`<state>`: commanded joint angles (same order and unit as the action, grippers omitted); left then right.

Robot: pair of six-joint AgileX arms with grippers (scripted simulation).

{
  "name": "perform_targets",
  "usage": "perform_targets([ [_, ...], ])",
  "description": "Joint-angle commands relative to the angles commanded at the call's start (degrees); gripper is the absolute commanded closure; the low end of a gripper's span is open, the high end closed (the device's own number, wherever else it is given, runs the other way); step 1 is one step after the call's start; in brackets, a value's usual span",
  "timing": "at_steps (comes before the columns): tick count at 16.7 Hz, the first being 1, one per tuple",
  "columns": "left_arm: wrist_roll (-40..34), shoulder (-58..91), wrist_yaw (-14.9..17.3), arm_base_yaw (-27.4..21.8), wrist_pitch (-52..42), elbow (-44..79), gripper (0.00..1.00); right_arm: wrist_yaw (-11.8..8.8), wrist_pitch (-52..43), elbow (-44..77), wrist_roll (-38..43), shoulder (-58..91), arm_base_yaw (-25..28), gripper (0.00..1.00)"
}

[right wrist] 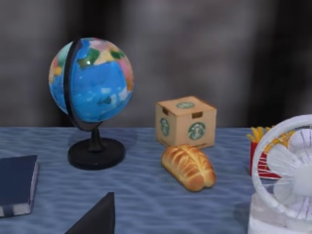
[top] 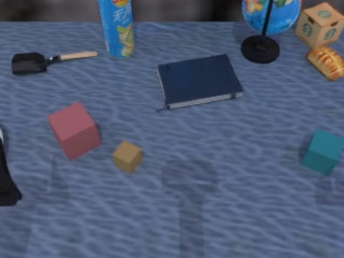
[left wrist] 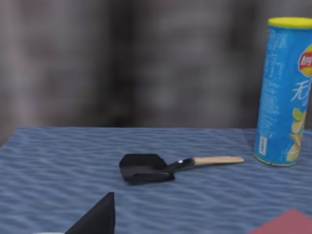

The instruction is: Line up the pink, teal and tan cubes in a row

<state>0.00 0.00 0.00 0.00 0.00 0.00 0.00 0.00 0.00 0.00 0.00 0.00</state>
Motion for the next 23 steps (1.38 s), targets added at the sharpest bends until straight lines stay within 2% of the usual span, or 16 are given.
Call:
perform_targets([
  [4, 0.03, 1.74, 0.09, -0.64, -1.21, 1.7, 0.0, 0.0, 0.0, 0.0, 0.0, 0.0, 0.0, 0.0],
  [9, 0.37, 16.54, 0.16, -4.83, -10.43, 15.7, 0.0, 0.0, 0.0, 0.0, 0.0, 0.0, 0.0, 0.0],
  [19, 2.28, 78.42, -0.11, -18.22, -42.59, 59.2, 0.0, 0.0, 0.0, 0.0, 0.0, 0.0, 0.0, 0.0],
  [23, 2.89, 98.3, 0.01, -23.14, -53.73, 74.82, 0.0, 0.0, 0.0, 0.0, 0.0, 0.0, 0.0, 0.0],
])
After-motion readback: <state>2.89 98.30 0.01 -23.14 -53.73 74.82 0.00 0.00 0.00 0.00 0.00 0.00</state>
